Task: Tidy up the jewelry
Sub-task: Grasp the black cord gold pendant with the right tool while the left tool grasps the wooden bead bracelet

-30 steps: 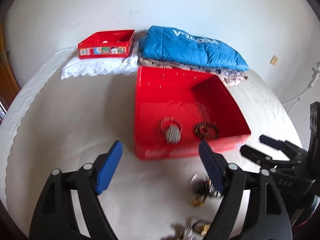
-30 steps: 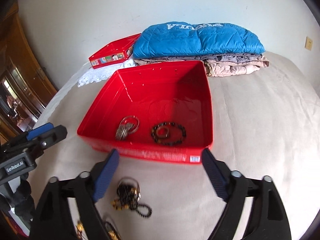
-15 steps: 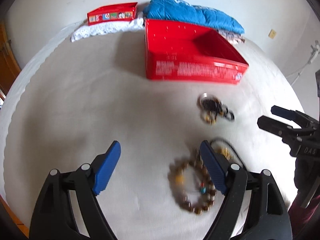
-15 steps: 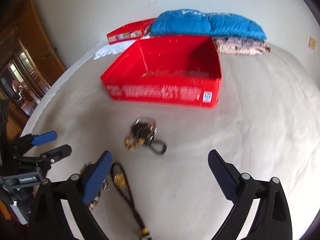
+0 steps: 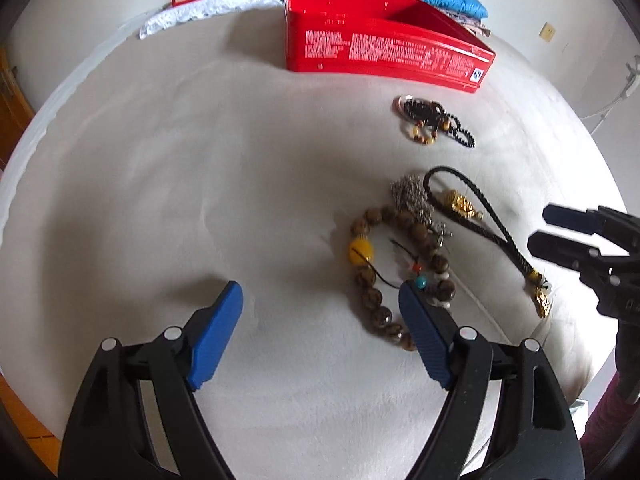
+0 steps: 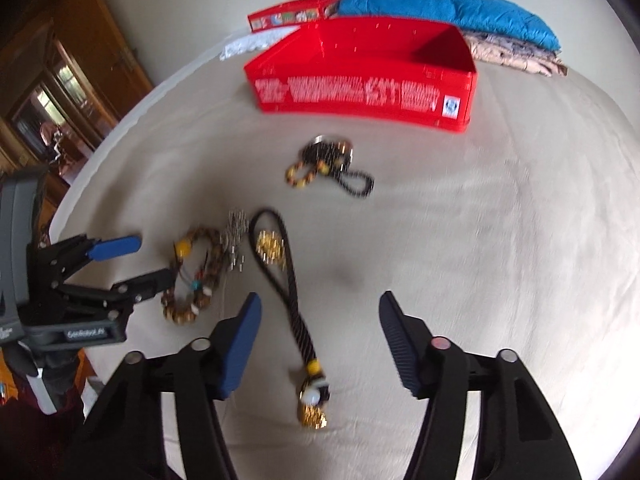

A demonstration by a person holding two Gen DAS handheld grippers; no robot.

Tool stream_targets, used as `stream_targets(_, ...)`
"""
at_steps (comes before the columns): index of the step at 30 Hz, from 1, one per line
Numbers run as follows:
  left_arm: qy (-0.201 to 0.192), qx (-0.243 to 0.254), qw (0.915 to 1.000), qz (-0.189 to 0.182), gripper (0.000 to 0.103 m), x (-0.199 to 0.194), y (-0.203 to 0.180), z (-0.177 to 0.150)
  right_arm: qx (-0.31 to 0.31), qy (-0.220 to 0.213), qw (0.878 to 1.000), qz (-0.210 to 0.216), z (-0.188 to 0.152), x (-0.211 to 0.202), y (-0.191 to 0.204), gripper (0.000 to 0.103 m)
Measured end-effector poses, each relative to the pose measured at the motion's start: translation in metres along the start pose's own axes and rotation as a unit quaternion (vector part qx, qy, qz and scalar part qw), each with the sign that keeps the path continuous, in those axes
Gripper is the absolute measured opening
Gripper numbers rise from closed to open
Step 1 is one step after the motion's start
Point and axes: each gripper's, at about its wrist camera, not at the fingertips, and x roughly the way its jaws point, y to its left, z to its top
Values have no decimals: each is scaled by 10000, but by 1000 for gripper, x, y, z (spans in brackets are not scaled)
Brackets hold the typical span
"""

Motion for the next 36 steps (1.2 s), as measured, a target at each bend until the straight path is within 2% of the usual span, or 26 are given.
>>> stream_targets(6,2,3,10000,13,78,2,-4,-2,-25,316,9995,22,-13,8,1,44)
stream_targets(11,39,38,10000,66,78,4,-10,-3,-137,410,9989,-152,-18,9,4,34)
stream_targets(16,91,111,9998,110,74,6,-15,-3,-377,448,9976,-379,-24,10,9,18)
stream_targets(18,93,166,9997,131,64,6,-19,-3,-410,456,9972,-424,-25,9,10,13)
stream_targets(22,71,205,9997,118,46,5,-21,-2,-409,438,9974,-395,-27,8,9,13)
stream_targets(24,58,210,9997,84,31,4,-20,-1,-283,454,9984,-165,-25,8,7,12)
stream_targets(25,58,220,9997,47,28,4,-19,-1,-236,464,9986,-60,-24,8,6,12)
stream_targets(27,53,235,9997,6,15,5,-20,0,-141,448,9988,131,-22,6,5,12)
stream_targets(30,36,248,9997,13,10,7,-21,2,48,301,9987,405,-13,0,1,12)
stream_targets(36,14,130,9997,-183,10,3,-14,5,187,108,9978,620,2,-9,-2,12)
